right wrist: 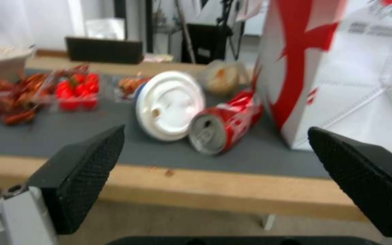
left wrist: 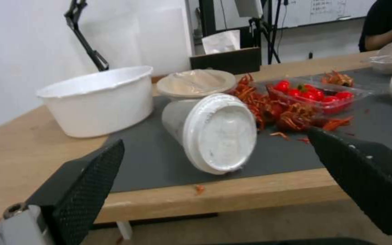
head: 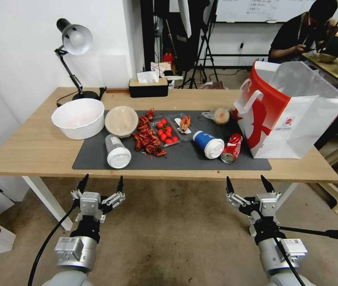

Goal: Pick up the trash from the table and place it into the takeout bag.

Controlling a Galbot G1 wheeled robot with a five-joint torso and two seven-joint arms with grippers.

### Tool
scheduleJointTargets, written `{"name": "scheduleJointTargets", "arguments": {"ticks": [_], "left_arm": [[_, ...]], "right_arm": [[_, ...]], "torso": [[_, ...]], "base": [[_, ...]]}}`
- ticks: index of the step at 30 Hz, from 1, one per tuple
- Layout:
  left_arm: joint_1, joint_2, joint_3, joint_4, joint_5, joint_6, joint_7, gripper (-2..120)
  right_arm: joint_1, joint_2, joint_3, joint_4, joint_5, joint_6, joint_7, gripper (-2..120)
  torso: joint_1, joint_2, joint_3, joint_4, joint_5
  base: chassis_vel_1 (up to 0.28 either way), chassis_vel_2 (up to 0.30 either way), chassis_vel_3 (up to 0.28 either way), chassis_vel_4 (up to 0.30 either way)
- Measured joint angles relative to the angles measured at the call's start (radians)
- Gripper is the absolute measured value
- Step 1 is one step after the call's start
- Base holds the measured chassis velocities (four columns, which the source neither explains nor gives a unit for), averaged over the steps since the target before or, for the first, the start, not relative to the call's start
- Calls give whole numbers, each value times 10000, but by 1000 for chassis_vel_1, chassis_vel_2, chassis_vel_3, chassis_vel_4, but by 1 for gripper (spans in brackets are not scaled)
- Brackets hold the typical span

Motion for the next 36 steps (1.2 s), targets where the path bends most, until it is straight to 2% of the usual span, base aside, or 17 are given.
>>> {"name": "scheduleJointTargets", "arguments": {"ticks": [1,3,4,5,7,10,30,36], "left_arm": [[0,0,0,0,0,0,0,100],[99,558,840,-649,-733,834,-633,100],[99,558,840,-649,-733,834,-633,100],[148,820,1224,-943,-1075,1213,-929,100],[232,1230,1828,-1415,-1619,1824,-1394,100],[246,1384,2011,-1537,-1887,2063,-1453,100],[219,1364,1960,-1483,-1975,1956,-1354,100],[132,1404,1899,-1375,-1979,1919,-1351,100]], "right_arm": [[0,0,0,0,0,0,0,100],[-544,525,-482,484,-717,-626,-936,100],[-544,525,-482,484,-717,-626,-936,100],[-672,653,-590,602,-881,-761,-1125,100],[-756,789,-711,723,-957,-847,-1232,100],[-768,805,-712,734,-964,-871,-1242,100],[-702,825,-635,740,-982,-881,-1239,100],[-466,696,-223,733,-604,-993,-1225,100]], "torso": [[0,0,0,0,0],[2,1,0,-11,2],[2,1,0,-11,2],[1,1,-1,-12,-5],[0,2,-2,-7,4],[0,1,-1,-5,2],[0,1,0,-5,2],[0,1,0,-6,2]], "base": [[0,0,0,0],[0,0,0,0],[0,0,0,0],[0,0,0,0],[0,0,0,0],[0,0,0,0],[0,0,0,0],[0,0,0,0]]}}
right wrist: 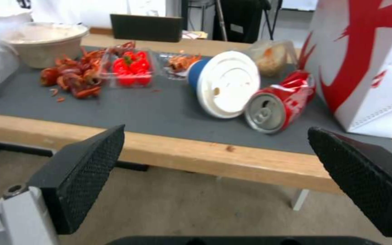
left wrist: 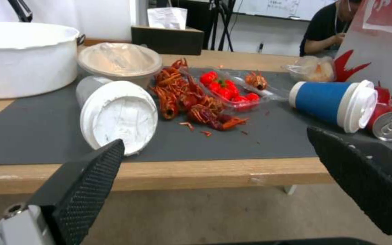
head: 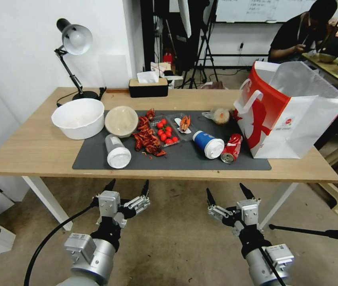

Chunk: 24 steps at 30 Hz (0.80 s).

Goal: Pick up the trash from the table and place it into the takeout bag.

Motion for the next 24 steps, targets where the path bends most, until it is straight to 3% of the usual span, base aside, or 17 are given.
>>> {"name": "scheduleJointTargets", "arguments": {"ticks": [12,24], "left_arm": [[-297,157,10,336,-229,-21,-12,100],[-286,113,-99,401,-261,-30,-47,100]], "right_arm": [[1565,-665,1294,-499,2293,-657,775,100],[2871,-1267,1068,-1835,3313,-659,1617,100]], "torso": [[0,0,0,2,0],[-1,-1,0,0,-1]], "base": [[0,0,0,0],[0,0,0,0]]}}
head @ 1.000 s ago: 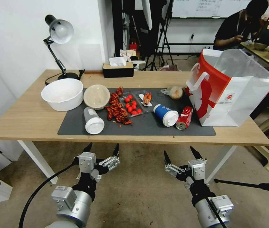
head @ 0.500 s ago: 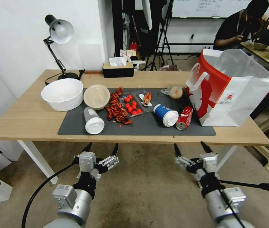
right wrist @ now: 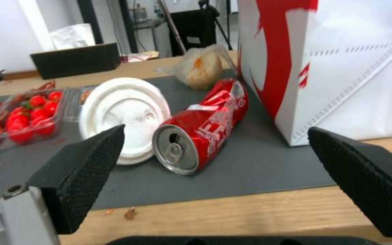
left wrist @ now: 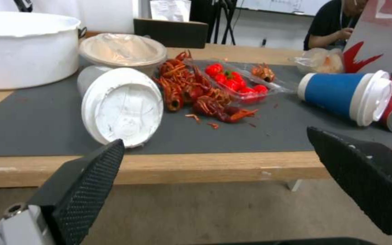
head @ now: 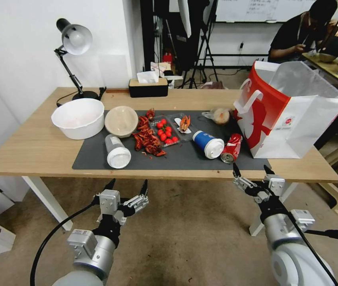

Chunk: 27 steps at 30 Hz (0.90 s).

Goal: Pick up the trash from the table and place it into the takeout bag.

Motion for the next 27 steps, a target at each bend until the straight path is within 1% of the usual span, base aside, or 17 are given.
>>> {"name": "scheduleJointTargets", "arguments": {"ticks": [1,4,9,13,18,22,27], "left_arm": [[0,0,0,0,0,0,0,100],[28,-65,-30,29,4,-24,-21,100],[76,-115,-54,40,39,-44,-34,100],[213,-212,-92,26,175,-135,-54,100],[270,-274,-99,19,245,-174,-55,100],[309,-312,-94,14,300,-180,-59,100],[311,-318,-93,16,309,-184,-66,100]], "right_arm": [[0,0,0,0,0,0,0,100],[582,-48,-360,-554,249,29,549,100],[1061,-47,-646,-907,365,-157,898,100],[1753,-257,-963,-1305,332,-627,1520,100],[2078,-377,-1059,-1429,338,-935,1808,100],[2526,-430,-1215,-1603,377,-1441,2291,100],[2746,-429,-1303,-1685,425,-1702,2505,100]], "torso": [[0,0,0,0,0],[-1,0,0,1,1],[0,0,0,1,1],[0,0,0,1,0],[-1,0,0,0,1],[-1,0,0,0,1],[0,0,0,0,0]], "base": [[0,0,0,0],[0,0,0,0],[0,0,0,0],[0,0,0,0],[0,0,0,0],[0,0,0,0],[0,0,0,0]]}}
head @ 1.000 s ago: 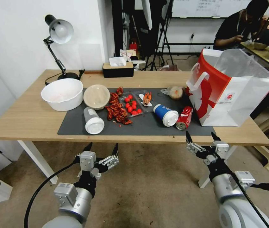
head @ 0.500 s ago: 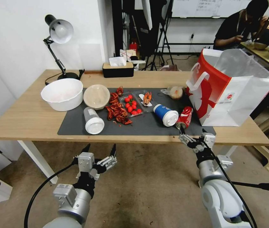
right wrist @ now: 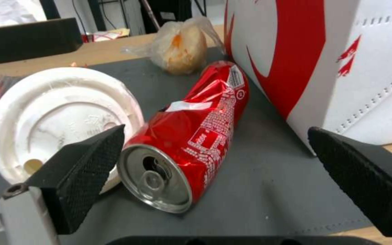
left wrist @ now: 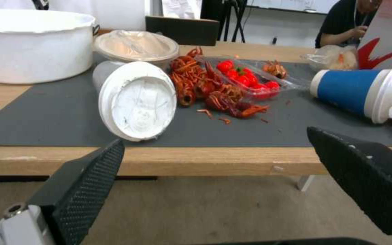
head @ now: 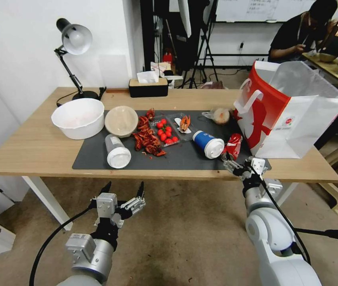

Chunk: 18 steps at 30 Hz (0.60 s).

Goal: Pick up the trash from the table and place it into the takeout bag.

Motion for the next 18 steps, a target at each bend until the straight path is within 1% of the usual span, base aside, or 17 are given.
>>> {"name": "scheduleJointTargets", "arguments": {"ticks": [8,18], "left_arm": [[-12,-9,0,59,2,-8,-6,100],[-16,-15,-17,65,-21,-29,-45,100]], "right_arm": [[332,-45,-113,-223,68,-270,13,100],[643,-83,-171,-351,125,-924,114,100]], "torso": [[0,0,0,0,0],[0,0,0,0,0]], "base": [[0,0,0,0],[0,0,0,0]]}}
